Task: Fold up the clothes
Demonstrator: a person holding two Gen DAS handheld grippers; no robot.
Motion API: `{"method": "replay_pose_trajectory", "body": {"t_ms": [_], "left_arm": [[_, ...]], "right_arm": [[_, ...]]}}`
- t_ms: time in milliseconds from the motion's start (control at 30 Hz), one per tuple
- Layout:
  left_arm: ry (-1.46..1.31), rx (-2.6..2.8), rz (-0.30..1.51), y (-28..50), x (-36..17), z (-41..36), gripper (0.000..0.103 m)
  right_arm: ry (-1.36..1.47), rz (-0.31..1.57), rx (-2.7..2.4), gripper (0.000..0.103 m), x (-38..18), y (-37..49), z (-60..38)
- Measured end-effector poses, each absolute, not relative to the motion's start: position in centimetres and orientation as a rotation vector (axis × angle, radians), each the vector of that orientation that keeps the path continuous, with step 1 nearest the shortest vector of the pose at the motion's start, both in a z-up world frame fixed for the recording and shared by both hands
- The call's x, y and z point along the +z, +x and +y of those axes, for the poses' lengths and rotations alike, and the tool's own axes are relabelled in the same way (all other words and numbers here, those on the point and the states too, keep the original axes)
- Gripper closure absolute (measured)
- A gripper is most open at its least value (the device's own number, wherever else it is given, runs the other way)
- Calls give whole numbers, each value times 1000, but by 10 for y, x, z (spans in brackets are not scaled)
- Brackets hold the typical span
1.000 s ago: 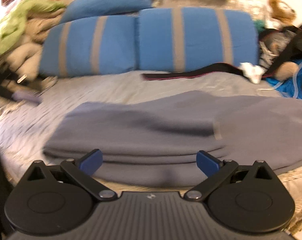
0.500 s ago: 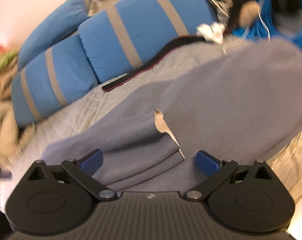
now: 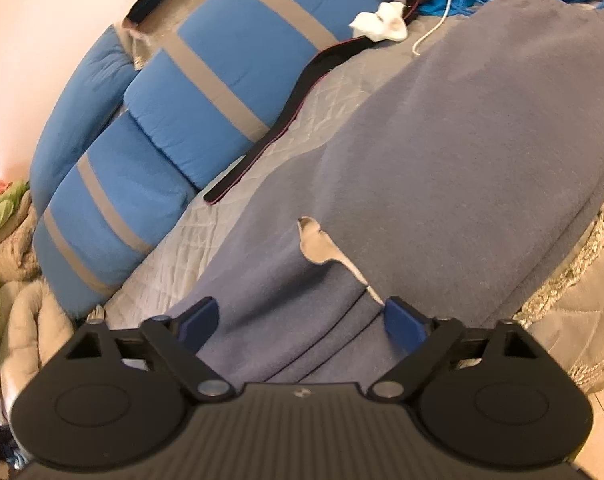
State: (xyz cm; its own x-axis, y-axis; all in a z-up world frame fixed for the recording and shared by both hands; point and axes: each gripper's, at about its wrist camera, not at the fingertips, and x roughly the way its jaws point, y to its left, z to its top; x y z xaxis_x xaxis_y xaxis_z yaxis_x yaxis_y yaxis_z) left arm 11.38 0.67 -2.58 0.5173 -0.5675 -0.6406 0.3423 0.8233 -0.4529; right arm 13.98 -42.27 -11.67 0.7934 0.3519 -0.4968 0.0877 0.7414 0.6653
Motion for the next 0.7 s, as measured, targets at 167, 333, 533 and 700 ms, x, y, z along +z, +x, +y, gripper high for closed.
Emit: {"method": "replay_pose_trajectory", "body": {"t_ms": [167, 333, 533, 700], "left_arm": [[-280, -559, 874, 111, -29, 1, 43], [-286, -527, 876, 114, -35, 5, 43], [-388, -481, 874, 122, -48, 20, 43], [-480, -455, 887, 132, -62, 33, 43]], "right_arm": [[714, 655, 89, 103, -119, 140, -434], [609, 612, 107, 103, -109, 136, -433], [510, 552, 78, 103, -98, 136, -437], [516, 565, 61, 97, -102, 133, -447]]}}
